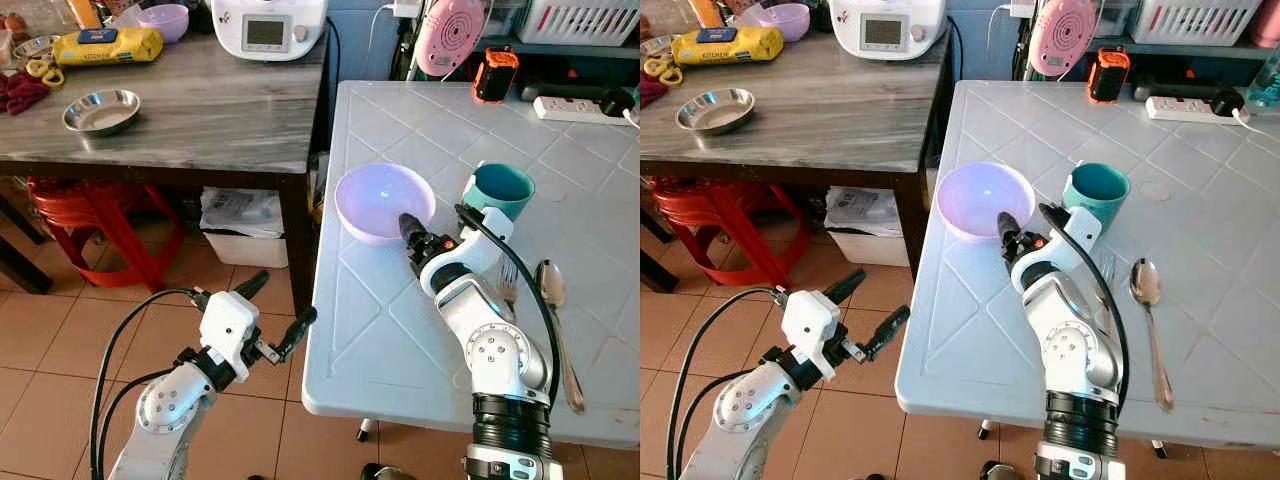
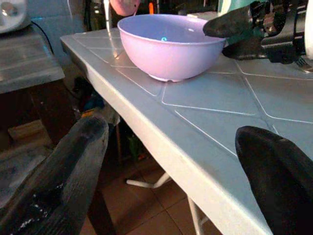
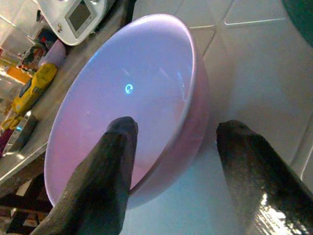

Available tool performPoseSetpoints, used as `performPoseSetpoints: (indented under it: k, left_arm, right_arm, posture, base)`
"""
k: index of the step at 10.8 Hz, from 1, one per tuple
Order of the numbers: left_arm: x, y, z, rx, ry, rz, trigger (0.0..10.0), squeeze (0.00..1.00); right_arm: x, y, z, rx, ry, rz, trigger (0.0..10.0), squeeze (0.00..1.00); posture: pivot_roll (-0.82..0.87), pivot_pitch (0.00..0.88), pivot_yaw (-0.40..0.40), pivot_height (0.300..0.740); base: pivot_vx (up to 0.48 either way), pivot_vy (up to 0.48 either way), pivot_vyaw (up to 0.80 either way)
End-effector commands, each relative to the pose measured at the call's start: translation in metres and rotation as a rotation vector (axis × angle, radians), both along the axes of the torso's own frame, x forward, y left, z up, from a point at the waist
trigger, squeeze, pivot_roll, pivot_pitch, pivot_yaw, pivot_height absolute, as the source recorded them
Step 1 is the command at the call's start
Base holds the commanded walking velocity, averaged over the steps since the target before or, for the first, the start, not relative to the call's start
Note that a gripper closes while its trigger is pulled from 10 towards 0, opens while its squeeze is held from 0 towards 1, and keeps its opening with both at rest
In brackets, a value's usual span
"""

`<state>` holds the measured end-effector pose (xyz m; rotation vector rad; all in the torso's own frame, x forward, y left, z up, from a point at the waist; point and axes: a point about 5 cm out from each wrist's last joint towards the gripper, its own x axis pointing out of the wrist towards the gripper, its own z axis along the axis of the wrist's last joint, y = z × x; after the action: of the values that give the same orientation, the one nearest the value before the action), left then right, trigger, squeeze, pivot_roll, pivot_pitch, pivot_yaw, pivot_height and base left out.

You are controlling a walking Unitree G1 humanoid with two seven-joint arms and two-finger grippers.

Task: Setting the table

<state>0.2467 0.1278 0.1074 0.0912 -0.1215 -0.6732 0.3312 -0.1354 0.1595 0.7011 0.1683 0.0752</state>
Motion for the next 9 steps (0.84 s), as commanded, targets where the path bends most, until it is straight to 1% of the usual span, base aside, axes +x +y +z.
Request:
performPoseSetpoints:
  k: [1,2,4,6,9]
  left_arm:
    - [-0.003,0.001,-0.005,-0.019,0.026,-0.011,10.0,0.0]
    - [-0.003,0.001,-0.005,-0.039,0.029,-0.009,10.0,0.0]
    - [0.001,0.003,0.006,-0.108,0.019,0.022,10.0,0.0]
    - [0.001,0.002,0.01,-0.122,0.013,0.009,10.0,0.0]
    - [-0.001,0.0,0.013,-0.119,0.008,-0.003,10.0,0.0]
  right_arm:
    - [0.0,-0.002,-0.004,0.008,0.017,-0.008,0.0,0.0]
    - [0.0,-0.003,-0.004,0.007,0.018,-0.011,0.0,0.0]
    - [0.0,-0.006,-0.006,0.003,0.023,-0.021,0.0,0.0]
    - [0.001,-0.008,-0.008,-0.002,0.031,-0.031,0.0,0.0]
    - [0.001,-0.012,-0.011,-0.011,0.042,-0.05,0.0,0.0]
  posture:
    - [-0.04,0.16,0.038,0.74]
    - [-0.04,0.16,0.038,0.74]
    - [-0.04,0.158,0.036,0.74]
    - [-0.04,0.158,0.037,0.74]
    - [-0.04,0.158,0.038,0.74]
  base:
    - [0.0,0.0,0.0]
    - [0.0,0.0,0.0]
    - [0.0,0.0,0.0]
    - [0.0,0.0,0.0]
    - [0.0,0.0,0.0]
